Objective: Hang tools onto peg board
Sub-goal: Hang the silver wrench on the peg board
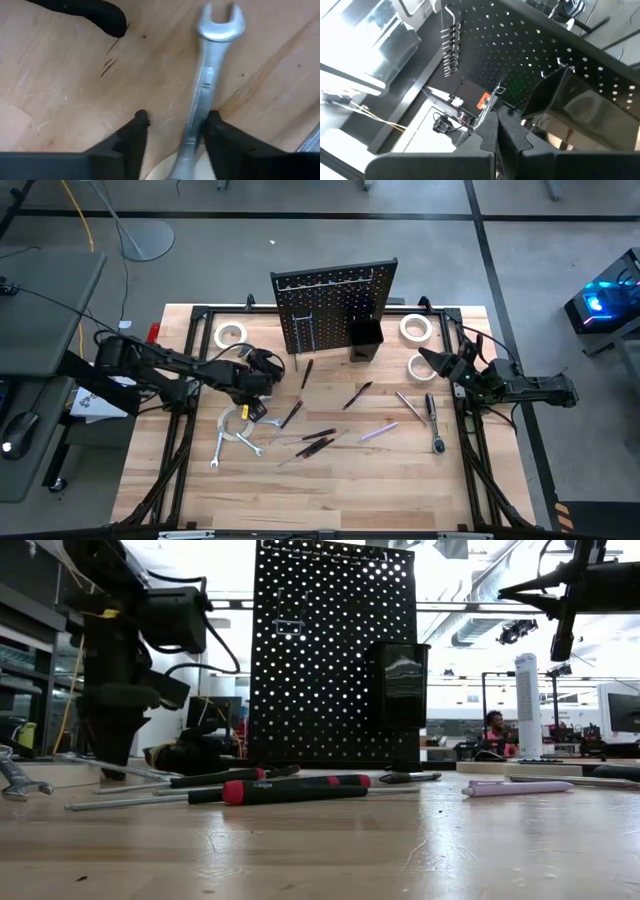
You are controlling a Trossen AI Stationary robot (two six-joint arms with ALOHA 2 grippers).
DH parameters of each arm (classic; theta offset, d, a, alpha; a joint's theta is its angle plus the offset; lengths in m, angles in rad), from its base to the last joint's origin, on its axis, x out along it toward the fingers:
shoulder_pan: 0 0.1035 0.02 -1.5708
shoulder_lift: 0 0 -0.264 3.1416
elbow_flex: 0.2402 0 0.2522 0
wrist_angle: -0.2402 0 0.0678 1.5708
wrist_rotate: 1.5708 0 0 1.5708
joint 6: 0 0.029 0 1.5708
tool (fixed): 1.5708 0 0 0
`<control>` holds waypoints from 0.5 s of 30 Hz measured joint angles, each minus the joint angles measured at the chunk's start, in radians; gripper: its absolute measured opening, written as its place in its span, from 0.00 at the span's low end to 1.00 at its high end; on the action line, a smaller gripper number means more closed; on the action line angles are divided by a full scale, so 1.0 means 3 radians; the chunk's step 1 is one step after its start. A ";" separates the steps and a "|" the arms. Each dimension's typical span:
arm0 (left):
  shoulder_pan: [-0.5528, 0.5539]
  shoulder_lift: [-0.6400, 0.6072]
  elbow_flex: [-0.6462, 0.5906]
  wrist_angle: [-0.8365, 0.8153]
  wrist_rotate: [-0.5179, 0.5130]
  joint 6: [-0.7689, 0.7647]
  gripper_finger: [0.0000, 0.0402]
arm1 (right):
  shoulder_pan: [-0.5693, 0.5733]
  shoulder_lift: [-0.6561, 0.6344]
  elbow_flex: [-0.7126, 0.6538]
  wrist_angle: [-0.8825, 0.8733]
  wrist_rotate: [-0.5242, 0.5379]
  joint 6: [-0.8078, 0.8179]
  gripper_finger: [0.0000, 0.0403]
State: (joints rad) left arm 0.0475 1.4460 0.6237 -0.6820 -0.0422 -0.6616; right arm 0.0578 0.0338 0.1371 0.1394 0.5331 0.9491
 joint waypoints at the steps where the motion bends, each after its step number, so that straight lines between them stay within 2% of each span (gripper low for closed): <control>1: 0.0000 0.0004 -0.0001 0.0027 0.0037 0.0003 0.28 | 0.0000 0.0000 0.0000 0.0000 0.0001 0.0052 0.00; 3: 0.0000 -0.0035 -0.0003 0.0074 0.0093 0.0007 0.12 | 0.0000 0.0000 0.0000 0.0000 0.0004 0.0060 0.00; 4: 0.0000 -0.0067 -0.0009 0.0106 0.0107 0.0001 0.07 | 0.0000 0.0000 0.0000 0.0000 0.0023 0.0060 0.00; 9: -0.0003 -0.0286 0.0066 0.0148 0.0132 -0.0162 0.07 | 0.0000 0.0000 0.0000 0.0001 0.0056 0.0366 0.00; 15: -0.0060 -0.0834 0.0314 0.0152 0.0155 -0.0130 0.06 | 0.0000 0.0000 0.0000 0.0004 0.0016 0.0652 0.00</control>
State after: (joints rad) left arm 0.0296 1.1957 0.7178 -0.6363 0.0044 -0.7006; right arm 0.0578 0.0338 0.1371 0.1408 0.5378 1.1446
